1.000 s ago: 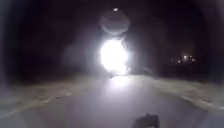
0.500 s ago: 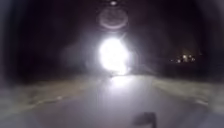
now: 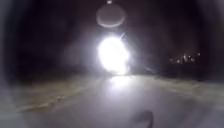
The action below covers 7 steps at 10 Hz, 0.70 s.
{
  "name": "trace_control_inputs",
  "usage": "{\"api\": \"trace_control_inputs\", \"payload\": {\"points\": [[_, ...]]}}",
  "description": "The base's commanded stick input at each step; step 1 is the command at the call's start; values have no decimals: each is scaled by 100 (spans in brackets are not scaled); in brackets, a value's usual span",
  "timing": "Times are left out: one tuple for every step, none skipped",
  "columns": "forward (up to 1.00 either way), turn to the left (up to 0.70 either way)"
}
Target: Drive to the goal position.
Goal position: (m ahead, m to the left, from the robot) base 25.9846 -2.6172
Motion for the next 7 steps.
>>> {"api": "trace_control_inputs", "payload": {"points": [[100, -13], [100, -11], [100, -8], [100, -5], [100, -2], [100, -2], [100, -3]]}}
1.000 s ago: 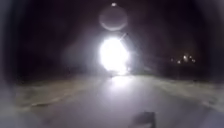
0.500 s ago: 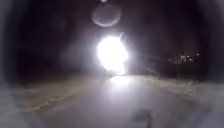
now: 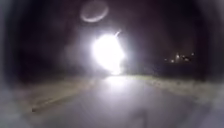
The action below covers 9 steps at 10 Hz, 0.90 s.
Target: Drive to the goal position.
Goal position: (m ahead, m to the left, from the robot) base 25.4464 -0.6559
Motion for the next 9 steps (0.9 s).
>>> {"api": "trace_control_inputs", "payload": {"points": [[100, -3], [100, -3], [100, -3], [100, -2], [100, -2], [100, -2], [100, -3], [100, 0], [100, 0]]}}
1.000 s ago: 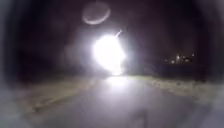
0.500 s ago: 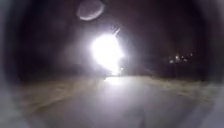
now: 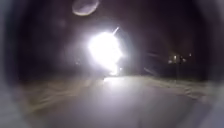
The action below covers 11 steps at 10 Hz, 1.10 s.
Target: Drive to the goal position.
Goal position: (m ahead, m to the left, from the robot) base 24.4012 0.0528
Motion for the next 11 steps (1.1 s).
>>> {"api": "trace_control_inputs", "payload": {"points": [[100, 0], [100, 0], [100, 0], [100, 0], [100, 0], [100, -2], [100, -5], [100, -8], [100, -3], [100, -2], [100, -2]]}}
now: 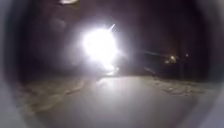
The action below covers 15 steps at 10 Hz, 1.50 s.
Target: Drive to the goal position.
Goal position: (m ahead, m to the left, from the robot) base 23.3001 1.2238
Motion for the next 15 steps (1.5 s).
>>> {"api": "trace_control_inputs", "payload": {"points": [[100, -2], [100, -5], [100, -9], [100, -9], [100, -7], [100, -3], [100, 0], [100, 0], [100, 0], [100, 0], [100, 0], [100, 0], [100, 0], [100, 4], [100, 7]]}}
